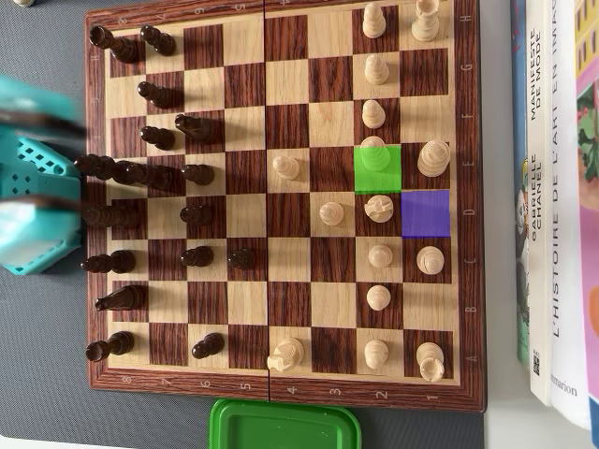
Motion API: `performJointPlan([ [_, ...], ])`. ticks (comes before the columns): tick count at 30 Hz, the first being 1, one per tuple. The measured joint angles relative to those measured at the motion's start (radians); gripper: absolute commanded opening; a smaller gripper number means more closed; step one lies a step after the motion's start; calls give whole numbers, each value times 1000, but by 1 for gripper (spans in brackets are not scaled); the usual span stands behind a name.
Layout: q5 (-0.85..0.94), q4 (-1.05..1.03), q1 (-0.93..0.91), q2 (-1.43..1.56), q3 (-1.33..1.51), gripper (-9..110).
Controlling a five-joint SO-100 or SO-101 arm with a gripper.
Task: Play chess
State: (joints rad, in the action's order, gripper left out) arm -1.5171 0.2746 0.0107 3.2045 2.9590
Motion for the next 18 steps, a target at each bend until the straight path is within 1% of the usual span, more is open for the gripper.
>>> performJointPlan([
  [6, 0, 224, 0, 129, 117, 14],
  [18, 0, 773, 0, 146, 141, 14],
])
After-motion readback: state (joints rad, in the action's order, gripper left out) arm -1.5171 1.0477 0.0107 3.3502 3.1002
